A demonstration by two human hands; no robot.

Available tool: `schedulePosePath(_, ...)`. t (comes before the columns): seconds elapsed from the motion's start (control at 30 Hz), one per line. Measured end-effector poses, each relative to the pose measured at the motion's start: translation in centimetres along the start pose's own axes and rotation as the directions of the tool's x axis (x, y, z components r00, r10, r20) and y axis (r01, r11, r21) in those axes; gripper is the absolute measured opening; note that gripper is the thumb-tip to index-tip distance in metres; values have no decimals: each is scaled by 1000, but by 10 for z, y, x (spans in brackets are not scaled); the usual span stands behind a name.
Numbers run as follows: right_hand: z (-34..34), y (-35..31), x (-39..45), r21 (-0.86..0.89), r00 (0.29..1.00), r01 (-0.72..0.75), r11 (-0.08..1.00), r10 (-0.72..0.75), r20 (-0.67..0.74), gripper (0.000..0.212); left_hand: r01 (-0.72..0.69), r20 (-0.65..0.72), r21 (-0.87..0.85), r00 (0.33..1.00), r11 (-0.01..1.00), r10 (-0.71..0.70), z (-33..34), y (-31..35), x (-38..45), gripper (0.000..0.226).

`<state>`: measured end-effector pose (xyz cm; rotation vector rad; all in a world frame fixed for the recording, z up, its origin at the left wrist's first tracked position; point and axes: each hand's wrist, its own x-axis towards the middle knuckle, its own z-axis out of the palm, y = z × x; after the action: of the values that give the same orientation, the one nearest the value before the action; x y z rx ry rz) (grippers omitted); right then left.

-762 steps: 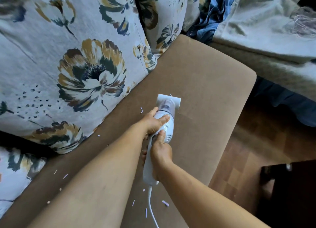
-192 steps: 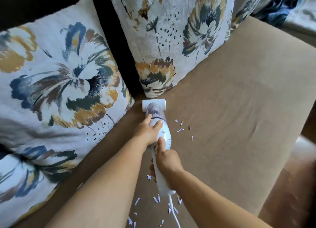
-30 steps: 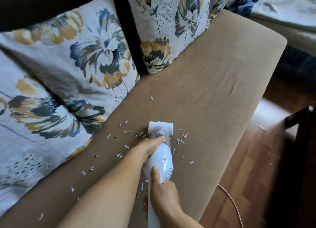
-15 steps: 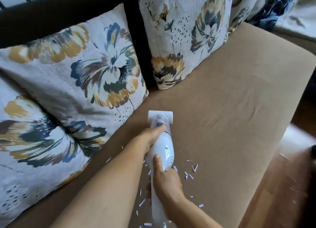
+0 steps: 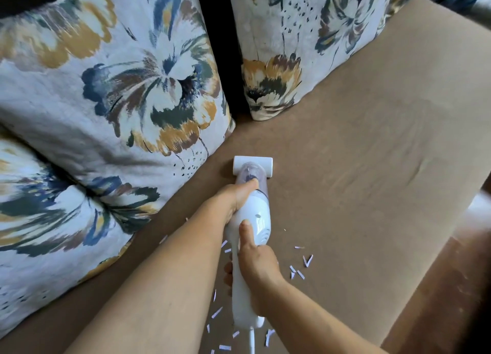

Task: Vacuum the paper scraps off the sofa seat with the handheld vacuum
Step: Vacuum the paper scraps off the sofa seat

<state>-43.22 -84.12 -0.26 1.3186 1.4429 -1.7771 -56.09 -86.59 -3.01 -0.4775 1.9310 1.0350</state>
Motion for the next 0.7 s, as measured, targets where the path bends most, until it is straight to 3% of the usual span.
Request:
schedulePosePath(0.17,-3,23,-13,-14,1000,-2,1000,2,-20,67,23,2,24,1000,999,-23,5,-21,-20,74)
schedulePosePath(0.7,18,158,-108,6,998,-50,999,50,-36,70,27,14,94,999,995,-29,13,-154,-119,73)
